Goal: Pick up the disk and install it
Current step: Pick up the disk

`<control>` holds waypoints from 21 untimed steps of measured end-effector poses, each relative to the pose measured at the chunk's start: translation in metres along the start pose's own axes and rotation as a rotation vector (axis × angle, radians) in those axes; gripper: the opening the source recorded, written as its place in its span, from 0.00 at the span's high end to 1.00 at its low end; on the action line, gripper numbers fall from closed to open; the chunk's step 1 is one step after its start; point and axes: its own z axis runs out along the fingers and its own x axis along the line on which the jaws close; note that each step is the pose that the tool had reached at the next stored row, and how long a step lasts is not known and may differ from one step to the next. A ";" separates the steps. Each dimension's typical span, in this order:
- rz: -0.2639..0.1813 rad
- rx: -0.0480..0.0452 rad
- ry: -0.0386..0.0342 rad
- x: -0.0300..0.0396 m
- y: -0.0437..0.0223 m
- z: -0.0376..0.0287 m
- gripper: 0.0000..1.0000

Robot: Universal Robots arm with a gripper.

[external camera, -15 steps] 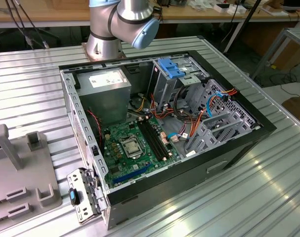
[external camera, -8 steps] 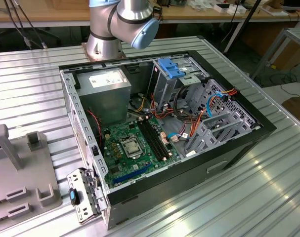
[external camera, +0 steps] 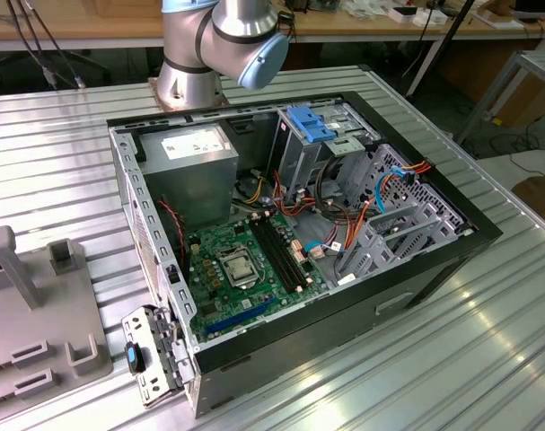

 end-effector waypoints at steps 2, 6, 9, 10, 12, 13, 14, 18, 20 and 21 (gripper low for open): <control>-0.034 -0.0004 -0.0011 0.0000 0.0000 0.0000 0.89; -0.129 -0.0015 -0.0039 0.0000 0.0000 0.0000 0.89; -0.197 -0.0022 -0.0060 0.0000 0.0000 0.0000 0.89; -0.219 -0.0025 -0.0067 0.0000 0.0000 0.0000 0.89; -0.282 -0.0032 -0.0085 0.0000 0.0000 0.0000 0.89; -0.321 -0.0036 -0.0098 0.0000 0.0000 0.0000 0.89; -0.348 -0.0039 -0.0105 0.0000 0.0000 0.0000 0.89; -0.466 -0.0052 -0.0140 0.0000 0.0000 0.0001 0.89; -0.506 -0.0056 -0.0153 0.0000 0.0000 0.0002 0.89; -0.541 -0.0060 -0.0164 0.0000 0.0000 0.0003 0.89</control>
